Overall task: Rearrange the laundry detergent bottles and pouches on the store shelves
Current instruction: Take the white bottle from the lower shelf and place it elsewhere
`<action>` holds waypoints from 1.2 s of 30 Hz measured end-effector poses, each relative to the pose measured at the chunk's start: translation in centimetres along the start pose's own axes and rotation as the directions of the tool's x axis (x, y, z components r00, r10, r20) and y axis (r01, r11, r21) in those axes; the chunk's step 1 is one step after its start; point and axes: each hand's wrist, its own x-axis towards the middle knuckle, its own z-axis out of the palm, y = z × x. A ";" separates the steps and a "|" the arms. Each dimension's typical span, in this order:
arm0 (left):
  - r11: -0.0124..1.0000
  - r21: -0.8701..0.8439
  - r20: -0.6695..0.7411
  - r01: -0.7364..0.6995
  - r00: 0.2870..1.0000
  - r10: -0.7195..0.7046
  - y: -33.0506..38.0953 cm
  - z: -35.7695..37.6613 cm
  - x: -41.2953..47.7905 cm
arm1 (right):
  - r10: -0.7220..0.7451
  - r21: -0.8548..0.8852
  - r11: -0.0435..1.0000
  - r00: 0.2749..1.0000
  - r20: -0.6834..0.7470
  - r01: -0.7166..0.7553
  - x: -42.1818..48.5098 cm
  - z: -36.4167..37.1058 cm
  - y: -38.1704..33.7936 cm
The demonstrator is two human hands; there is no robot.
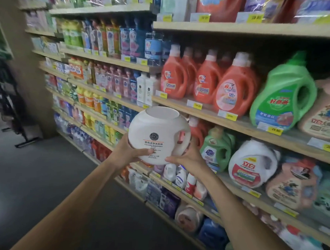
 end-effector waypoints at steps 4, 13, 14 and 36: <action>1.000 0.025 0.019 -0.001 1.000 0.000 -1.0 -5.5 2.9 | 0.002 -0.031 1.000 1.000 -0.026 -0.003 2.8 4.4 -0.7; 1.000 0.001 0.064 -0.004 0.998 0.004 -4.9 -14.1 12.3 | 0.022 -0.077 0.997 0.994 -0.106 -0.030 12.2 10.8 1.5; 1.000 0.002 0.079 -0.007 0.997 0.007 -5.3 -14.7 13.5 | 0.016 -0.081 0.996 0.993 -0.119 -0.026 13.4 11.2 2.3; 0.992 -0.001 0.356 0.128 0.927 -0.119 -17.3 -21.2 37.0 | 0.245 0.035 0.966 0.870 -0.428 -0.255 30.4 16.1 14.3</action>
